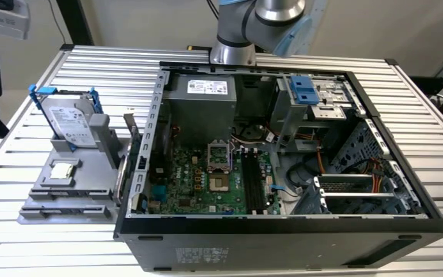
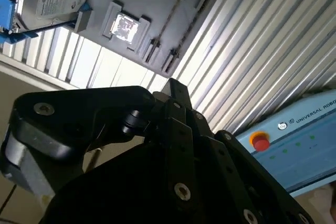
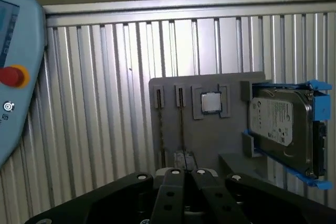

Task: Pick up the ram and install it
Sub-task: 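Pick up the ram and move it above insertion slot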

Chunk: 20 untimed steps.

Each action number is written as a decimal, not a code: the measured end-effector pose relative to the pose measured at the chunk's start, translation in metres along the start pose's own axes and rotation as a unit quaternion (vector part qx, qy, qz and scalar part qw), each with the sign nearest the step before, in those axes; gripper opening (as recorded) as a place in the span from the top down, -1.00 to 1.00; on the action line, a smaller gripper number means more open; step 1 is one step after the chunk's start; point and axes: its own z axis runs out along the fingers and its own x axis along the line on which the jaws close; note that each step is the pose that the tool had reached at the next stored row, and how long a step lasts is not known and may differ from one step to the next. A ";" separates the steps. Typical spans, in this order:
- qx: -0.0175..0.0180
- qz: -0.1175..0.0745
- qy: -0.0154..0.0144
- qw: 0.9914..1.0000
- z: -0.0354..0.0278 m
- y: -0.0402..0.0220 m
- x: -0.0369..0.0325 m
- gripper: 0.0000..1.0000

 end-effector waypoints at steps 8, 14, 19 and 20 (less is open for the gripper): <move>-0.003 -0.064 0.001 0.998 0.0010 0.0001 -0.0014 1.00; -0.005 -0.105 0.001 0.994 0.0015 0.0001 -0.0019 1.00; -0.005 -0.115 0.001 0.993 0.0016 0.0001 -0.0021 1.00; -0.005 -0.115 0.002 0.993 0.0016 0.0001 -0.0021 1.00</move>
